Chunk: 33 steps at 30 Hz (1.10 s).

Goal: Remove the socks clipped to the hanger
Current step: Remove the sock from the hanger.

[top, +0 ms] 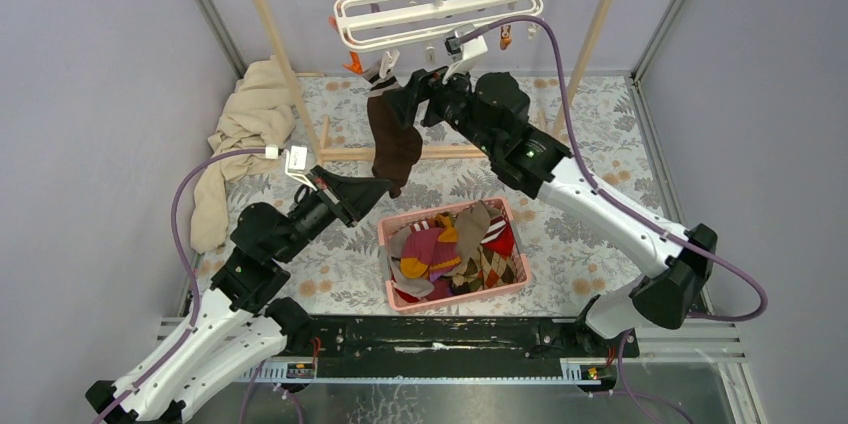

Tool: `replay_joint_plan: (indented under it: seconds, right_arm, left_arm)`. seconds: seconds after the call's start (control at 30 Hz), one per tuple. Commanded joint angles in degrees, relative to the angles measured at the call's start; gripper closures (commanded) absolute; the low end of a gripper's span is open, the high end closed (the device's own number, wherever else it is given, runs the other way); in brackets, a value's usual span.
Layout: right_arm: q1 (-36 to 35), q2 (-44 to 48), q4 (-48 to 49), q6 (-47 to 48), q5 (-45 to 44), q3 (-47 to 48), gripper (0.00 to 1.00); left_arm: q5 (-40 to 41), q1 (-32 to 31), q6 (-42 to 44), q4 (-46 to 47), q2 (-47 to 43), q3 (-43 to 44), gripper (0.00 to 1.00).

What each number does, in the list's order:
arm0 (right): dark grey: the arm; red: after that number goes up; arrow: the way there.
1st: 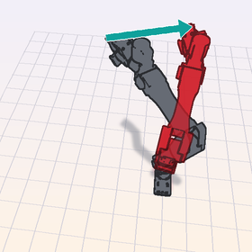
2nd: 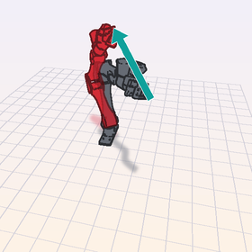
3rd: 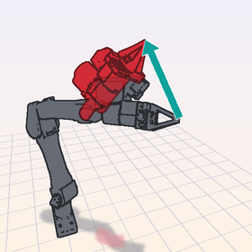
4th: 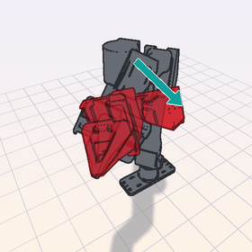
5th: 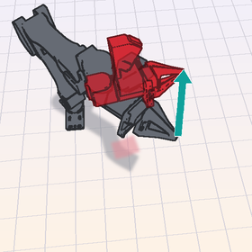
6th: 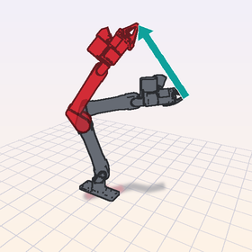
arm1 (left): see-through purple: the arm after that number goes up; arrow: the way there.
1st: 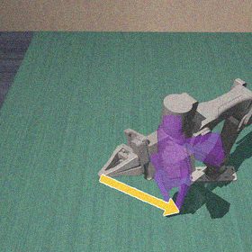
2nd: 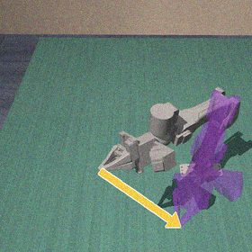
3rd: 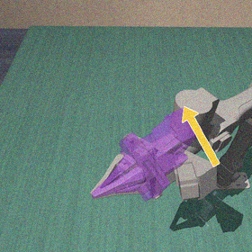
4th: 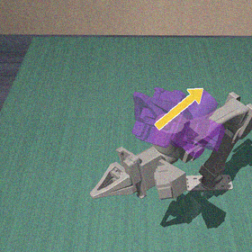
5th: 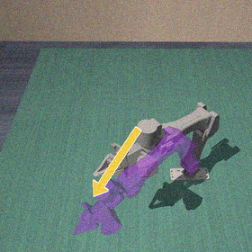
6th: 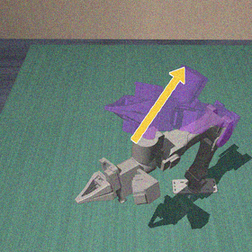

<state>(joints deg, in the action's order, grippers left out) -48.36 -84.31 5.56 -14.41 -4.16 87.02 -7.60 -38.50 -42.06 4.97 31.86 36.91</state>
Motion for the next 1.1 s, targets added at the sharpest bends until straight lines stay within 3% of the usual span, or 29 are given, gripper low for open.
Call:
replay_joint_plan:
  seconds: [0.0, 0.23, 1.07]
  right_arm:
    - [0.2, -1.1, 11.6, 0.3, -4.1, 0.7, 0.21]
    - [0.2, -3.1, 18.6, 1.3, -6.9, -0.2, 0.21]
    - [2.8, -9.8, 20.3, -1.1, -6.5, 6.1, 0.34]
  left_arm:
    - [-1.3, 0.1, 0.8, -1.0, -0.4, 1.4, 1.00]
    - [-2.1, 0.1, 0.8, -1.2, -0.1, 1.5, 1.00]
    - [-3.8, 0.1, -0.2, -0.4, 0.0, 0.7, 1.00]
